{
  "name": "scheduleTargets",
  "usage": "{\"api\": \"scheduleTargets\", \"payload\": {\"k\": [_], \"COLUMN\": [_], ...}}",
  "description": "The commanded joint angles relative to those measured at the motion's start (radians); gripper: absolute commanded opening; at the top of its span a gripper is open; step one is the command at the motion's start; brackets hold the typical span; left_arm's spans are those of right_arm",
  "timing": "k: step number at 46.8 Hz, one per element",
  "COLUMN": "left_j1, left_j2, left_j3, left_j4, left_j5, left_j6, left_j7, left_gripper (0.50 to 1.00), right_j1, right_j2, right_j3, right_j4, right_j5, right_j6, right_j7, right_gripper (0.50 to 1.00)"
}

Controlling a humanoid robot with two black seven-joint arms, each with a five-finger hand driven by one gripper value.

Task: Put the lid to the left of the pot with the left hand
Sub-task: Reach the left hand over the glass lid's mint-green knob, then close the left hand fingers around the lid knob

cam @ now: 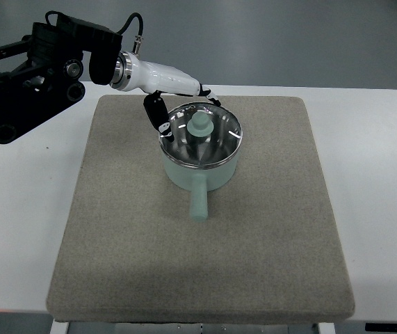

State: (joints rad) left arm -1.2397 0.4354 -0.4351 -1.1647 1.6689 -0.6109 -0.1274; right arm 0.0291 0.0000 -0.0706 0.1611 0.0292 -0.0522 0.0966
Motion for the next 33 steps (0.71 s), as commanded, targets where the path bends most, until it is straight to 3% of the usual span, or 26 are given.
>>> {"api": "scheduleTargets", "payload": {"k": [1, 33], "left_j1": [-0.001, -0.027], "left_j2": [-0.004, -0.037], "left_j3": [0.009, 0.022], "left_j4": [-0.001, 0.010], "left_j5": [0.002, 0.009], "left_j6": [0.000, 0.000], "left_j7": [0.000, 0.000], "left_gripper": [0.996, 0.975], "right_j1": [0.000, 0.000], "right_j2": [0.000, 0.000], "right_j3": [0.000, 0.000], "right_j4": [0.000, 0.000], "right_j5": [0.000, 0.000], "right_j6": [0.000, 0.000], "right_j7": [0.000, 0.000], "right_gripper": [0.921, 0.921]}}
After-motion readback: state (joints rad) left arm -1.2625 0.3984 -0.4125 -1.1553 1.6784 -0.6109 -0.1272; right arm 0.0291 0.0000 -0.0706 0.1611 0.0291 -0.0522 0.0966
